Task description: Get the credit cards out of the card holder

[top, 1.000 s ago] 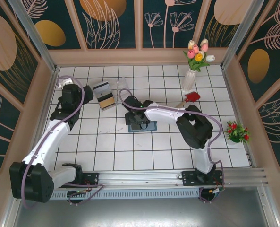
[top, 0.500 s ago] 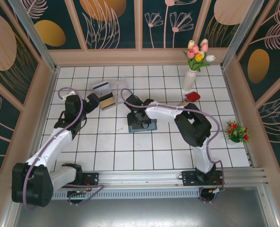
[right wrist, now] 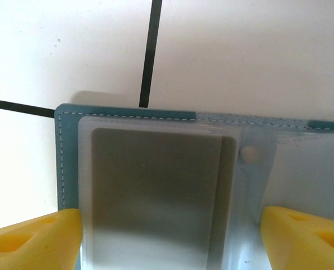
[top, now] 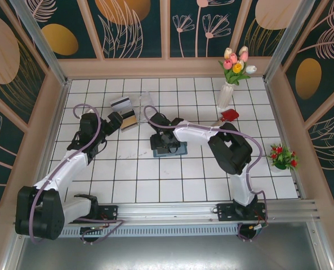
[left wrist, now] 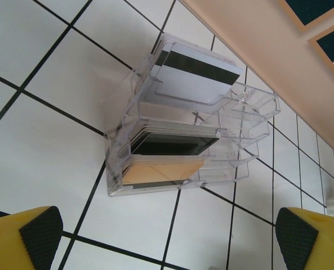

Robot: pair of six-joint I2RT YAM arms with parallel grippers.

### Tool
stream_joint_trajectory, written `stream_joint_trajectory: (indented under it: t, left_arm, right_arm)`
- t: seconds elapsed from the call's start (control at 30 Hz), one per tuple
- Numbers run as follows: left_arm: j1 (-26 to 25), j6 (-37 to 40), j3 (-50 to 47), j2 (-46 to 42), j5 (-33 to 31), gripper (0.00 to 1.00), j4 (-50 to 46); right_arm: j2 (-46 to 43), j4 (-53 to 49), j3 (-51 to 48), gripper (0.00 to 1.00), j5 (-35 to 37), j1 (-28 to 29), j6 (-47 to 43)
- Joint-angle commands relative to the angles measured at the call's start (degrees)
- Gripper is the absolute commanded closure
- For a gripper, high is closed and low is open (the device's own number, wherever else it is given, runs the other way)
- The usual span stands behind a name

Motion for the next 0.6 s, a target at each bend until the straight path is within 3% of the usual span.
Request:
stream_joint_trajectory:
  t: [0.0, 0.3, 0.57]
  left_arm:
    - [0.0, -0.7, 0.0, 0.3, 1.5, 0.02, 1.8]
    - [0.0, -1.3, -1.5, 0.9, 5.8, 0.02, 3.3]
    - [-0.2, -4.2, -5.1, 2.1, 12.0, 0.01, 8.0]
  right_arm:
    - [1.3, -0.7, -1.9, 0.19, 0.3, 0.0, 0.5]
    - [-1.1, 3.0, -3.6, 0.25, -3.0, -0.9, 0.0]
    - [-6.8, 10.4, -9.2, 0.25, -12.8, -4.2, 1.2]
